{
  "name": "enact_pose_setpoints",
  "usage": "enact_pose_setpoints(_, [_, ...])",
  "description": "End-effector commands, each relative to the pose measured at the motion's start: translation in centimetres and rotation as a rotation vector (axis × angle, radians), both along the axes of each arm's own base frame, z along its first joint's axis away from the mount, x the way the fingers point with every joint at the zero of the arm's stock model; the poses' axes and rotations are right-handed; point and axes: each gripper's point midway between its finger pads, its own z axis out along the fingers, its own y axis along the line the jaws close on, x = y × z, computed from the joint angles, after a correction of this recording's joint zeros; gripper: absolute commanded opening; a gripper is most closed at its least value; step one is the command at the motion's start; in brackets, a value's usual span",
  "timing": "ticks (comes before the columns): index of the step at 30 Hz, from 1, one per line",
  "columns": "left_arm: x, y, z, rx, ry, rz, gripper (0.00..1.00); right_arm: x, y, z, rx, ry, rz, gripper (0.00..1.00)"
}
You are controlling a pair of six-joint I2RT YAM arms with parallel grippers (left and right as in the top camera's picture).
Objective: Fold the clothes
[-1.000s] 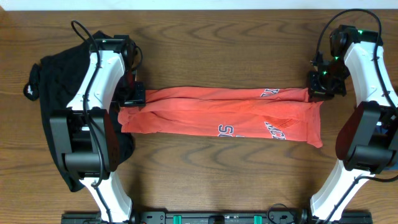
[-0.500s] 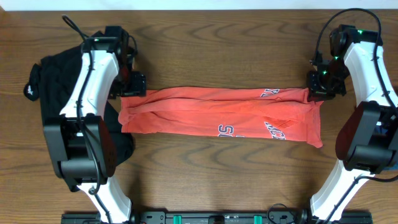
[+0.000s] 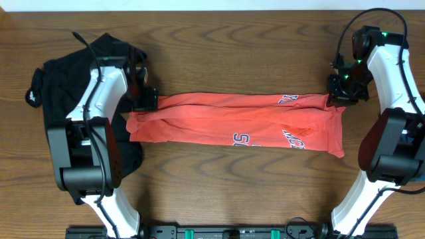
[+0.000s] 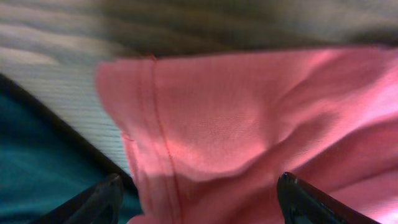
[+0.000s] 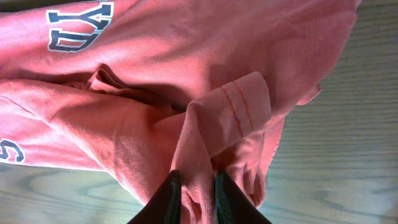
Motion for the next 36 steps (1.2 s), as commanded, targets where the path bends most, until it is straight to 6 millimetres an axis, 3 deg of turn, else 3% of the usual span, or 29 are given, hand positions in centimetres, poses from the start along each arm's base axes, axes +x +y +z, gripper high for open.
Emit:
enact_pose_setpoints(1, [-1.4, -0.1, -0.9, -0.018, 0.027, -0.013, 0.81, 0.0, 0.0, 0.5, 0.011, -0.019, 0.014, 0.18])
enact_pose_setpoints(10, [-4.2, 0.3, -4.1, -0.014, 0.078, 0.000, 0.81, 0.0, 0.0, 0.5, 0.011, -0.019, 0.013, 0.22])
enact_pose_setpoints(14, [-4.5, 0.1, -5.5, -0.021, 0.058, -0.002, 0.79, 0.1, 0.1, 0.5, 0.017, -0.025, 0.013, 0.23])
enact_pose_setpoints(18, [-4.0, -0.5, -5.7, -0.057, 0.032, 0.000, 0.61, 0.1, 0.3, 0.5, 0.026, -0.025, 0.011, 0.22])
enact_pose_setpoints(21, [-3.6, -0.7, -5.7, -0.067, 0.014, 0.003, 0.37, 0.1, 0.3, 0.5, 0.030, -0.026, 0.011, 0.22])
enact_pose_setpoints(23, [-3.4, -0.7, -5.7, -0.066, 0.006, 0.002, 0.29, 0.2, 0.5, 0.6, 0.043, -0.029, 0.009, 0.22])
enact_pose_setpoints(25, [-3.2, -0.5, -5.5, -0.058, -0.001, 0.004, 0.09, 0.2, 0.9, 0.6, 0.060, -0.031, 0.008, 0.15])
enact_pose_setpoints(27, [-2.8, -0.2, -5.0, -0.059, -0.012, 0.024, 0.06, 0.3, 1.3, 0.7, 0.083, -0.035, 0.008, 0.09])
enact_pose_setpoints(30, [-1.7, 0.4, -2.9, -0.062, -0.052, 0.079, 0.06, 0.4, 1.9, 0.8, 0.107, -0.038, 0.003, 0.11])
enact_pose_setpoints(36, [0.4, 0.9, 5.4, -0.056, -0.238, 0.085, 0.06, 0.7, 3.0, 1.1, 0.174, -0.049, -0.017, 0.21])
